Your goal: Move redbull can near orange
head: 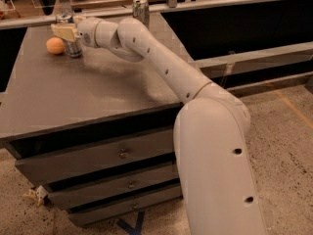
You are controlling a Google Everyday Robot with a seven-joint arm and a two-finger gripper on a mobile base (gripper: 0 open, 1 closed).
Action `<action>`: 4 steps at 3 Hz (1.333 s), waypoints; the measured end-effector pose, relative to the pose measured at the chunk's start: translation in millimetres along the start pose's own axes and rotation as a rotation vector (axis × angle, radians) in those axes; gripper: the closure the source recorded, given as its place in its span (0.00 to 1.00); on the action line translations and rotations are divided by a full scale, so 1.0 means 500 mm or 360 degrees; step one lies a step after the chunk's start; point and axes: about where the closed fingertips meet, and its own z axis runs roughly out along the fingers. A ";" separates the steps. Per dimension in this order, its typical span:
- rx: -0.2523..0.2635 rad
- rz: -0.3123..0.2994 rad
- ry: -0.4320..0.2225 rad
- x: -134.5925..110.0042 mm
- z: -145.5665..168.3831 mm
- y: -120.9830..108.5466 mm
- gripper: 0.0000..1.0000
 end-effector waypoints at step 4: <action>-0.0007 -0.0049 0.0020 -0.019 -0.053 -0.019 0.00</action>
Offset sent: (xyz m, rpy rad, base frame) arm -0.0024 -0.0115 0.0023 -0.0090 -0.0229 -0.0131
